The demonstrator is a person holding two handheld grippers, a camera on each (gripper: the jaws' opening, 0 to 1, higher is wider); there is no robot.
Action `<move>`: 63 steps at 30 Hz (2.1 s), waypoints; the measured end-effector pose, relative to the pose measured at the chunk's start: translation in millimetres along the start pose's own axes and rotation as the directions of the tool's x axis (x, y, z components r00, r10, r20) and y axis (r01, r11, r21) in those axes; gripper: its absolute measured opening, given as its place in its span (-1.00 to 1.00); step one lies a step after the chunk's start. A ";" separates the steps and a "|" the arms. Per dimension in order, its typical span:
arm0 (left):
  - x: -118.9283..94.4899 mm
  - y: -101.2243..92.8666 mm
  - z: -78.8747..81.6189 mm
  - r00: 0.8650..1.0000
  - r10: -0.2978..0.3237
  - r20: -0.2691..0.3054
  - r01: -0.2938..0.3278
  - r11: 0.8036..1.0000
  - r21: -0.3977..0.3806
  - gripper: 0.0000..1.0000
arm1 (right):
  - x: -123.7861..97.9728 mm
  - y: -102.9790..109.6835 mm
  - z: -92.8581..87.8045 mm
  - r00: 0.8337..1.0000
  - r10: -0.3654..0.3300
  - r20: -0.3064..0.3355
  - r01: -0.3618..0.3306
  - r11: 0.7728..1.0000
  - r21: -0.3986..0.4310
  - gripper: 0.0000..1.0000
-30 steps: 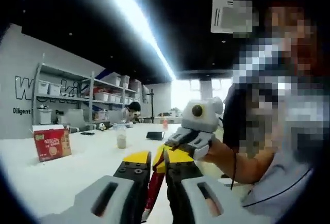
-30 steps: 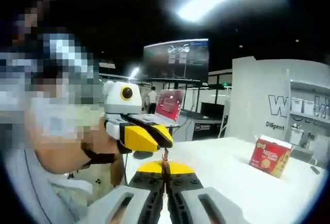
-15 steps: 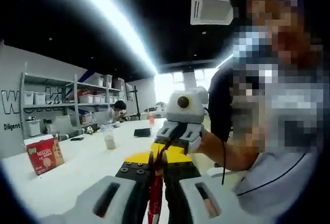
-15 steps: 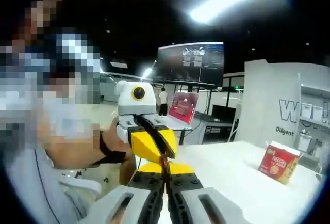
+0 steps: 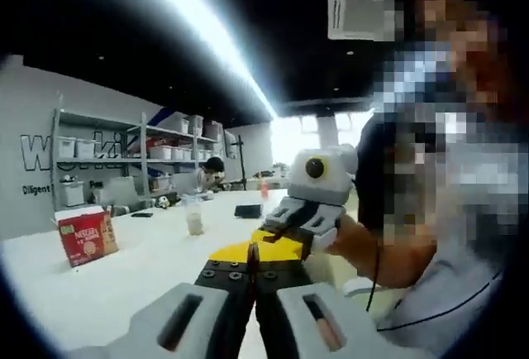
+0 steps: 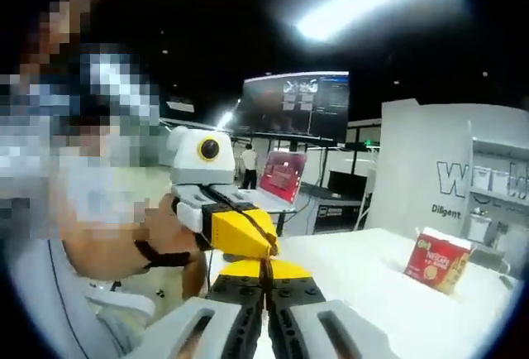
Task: Tear open the coffee pouch, take out the coffee, and pour the coffee from the pouch into the cup
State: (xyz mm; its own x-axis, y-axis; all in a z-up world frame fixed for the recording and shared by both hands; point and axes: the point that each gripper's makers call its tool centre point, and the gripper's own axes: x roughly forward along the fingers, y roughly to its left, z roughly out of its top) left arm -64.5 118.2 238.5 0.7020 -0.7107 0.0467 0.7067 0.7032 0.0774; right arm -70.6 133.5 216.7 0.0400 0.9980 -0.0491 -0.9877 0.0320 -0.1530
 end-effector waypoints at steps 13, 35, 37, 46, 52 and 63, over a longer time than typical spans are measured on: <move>-0.8 9.3 9.7 0.962 0.270 0.042 -0.272 0.958 0.087 -0.99 | -1.2 -7.9 8.2 0.994 -0.101 0.033 0.099 0.994 0.036 -1.00; -82.8 94.6 11.9 0.892 0.350 0.288 -0.246 0.908 -0.340 -0.98 | -24.1 -24.6 -7.1 0.991 -0.131 0.023 0.129 0.988 0.084 -1.00; -85.7 97.7 7.6 0.887 0.372 0.273 -0.277 0.902 -0.330 -0.98 | -23.8 -24.5 -6.5 0.991 -0.131 0.027 0.128 0.988 0.081 -1.00; -98.9 105.7 -8.1 0.870 0.442 0.220 -0.375 0.881 -0.287 -0.98 | -19.6 -22.6 -17.4 0.991 -0.134 0.000 0.134 0.989 0.065 -0.99; -133.9 135.7 -20.4 0.799 0.585 0.140 -0.560 0.808 -0.184 -0.98 | -18.4 -23.7 -18.9 0.991 -0.132 -0.002 0.132 0.989 0.062 -0.99; -210.3 237.8 -44.1 0.654 0.757 0.025 -0.750 0.652 -0.114 -0.97 | -20.2 -23.1 -21.9 0.993 -0.119 0.000 0.119 0.991 0.063 -0.99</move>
State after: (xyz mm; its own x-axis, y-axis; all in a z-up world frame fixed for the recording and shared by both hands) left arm -40.2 435.8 203.2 0.9912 0.0670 0.1140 -0.0559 0.9936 -0.0986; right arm -45.3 111.4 199.6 0.1576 0.9870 -0.0302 -0.9835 0.1542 -0.0948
